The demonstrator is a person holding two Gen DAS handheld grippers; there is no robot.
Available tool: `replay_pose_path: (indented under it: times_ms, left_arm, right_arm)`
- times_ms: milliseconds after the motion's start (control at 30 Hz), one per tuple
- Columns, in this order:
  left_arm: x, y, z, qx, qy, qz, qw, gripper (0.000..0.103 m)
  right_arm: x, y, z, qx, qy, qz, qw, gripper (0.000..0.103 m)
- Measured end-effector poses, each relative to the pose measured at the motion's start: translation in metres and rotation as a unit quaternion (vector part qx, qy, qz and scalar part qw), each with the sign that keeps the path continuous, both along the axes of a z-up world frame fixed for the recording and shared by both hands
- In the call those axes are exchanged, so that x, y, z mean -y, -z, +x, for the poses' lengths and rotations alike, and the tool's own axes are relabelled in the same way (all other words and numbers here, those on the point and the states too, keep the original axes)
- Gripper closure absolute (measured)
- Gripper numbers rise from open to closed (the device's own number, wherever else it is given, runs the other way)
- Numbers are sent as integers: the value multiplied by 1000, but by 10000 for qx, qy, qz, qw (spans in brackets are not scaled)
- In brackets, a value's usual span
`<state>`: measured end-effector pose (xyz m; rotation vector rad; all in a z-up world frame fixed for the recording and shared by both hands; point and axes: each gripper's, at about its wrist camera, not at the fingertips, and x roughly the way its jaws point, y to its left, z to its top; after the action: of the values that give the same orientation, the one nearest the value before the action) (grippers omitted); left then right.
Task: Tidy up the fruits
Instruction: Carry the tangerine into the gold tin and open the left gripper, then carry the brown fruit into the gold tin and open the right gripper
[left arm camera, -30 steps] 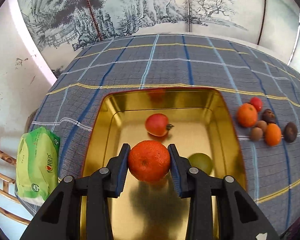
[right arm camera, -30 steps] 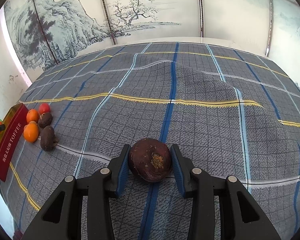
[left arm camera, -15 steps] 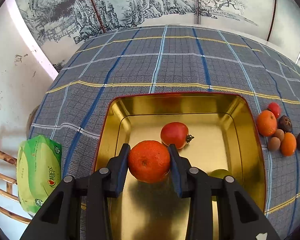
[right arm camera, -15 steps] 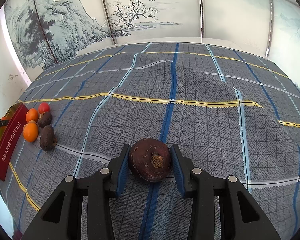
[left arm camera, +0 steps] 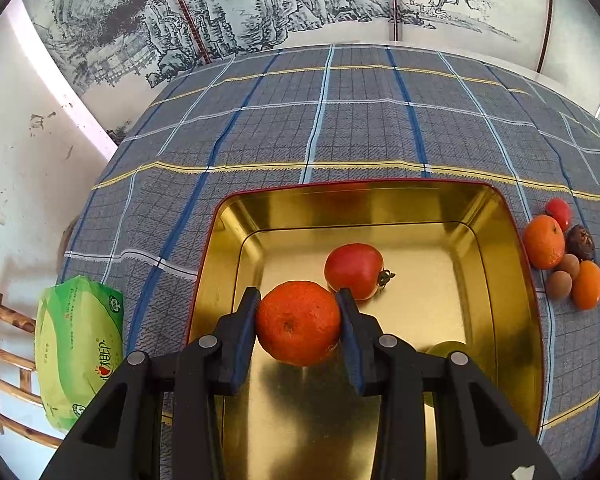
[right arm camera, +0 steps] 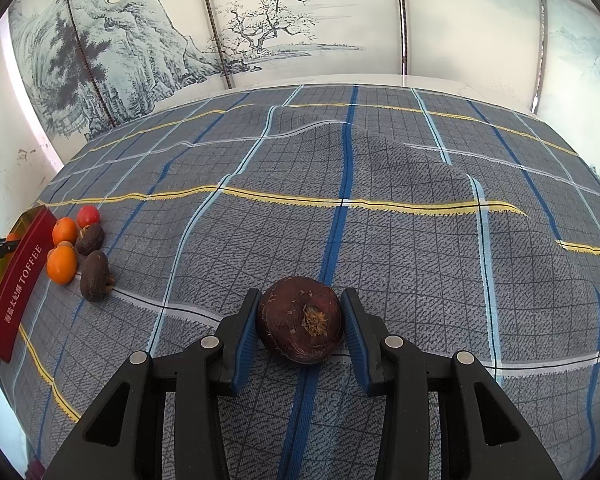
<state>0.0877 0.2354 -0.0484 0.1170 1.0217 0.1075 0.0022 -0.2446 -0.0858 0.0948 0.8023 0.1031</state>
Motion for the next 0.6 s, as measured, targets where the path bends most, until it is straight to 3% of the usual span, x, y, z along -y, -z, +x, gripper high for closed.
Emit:
replay_pose_path:
  times_ms: [533,600]
  left_arm:
    - [4,-7,-7,173,-32,176,9997,63]
    - [4,-8,-10,222,-65,203,9995,58]
  right_arm:
    - [0,0,0,-3,3,-8,10000,62]
    - [-1,0,0,-3,2,-6,10000,62]
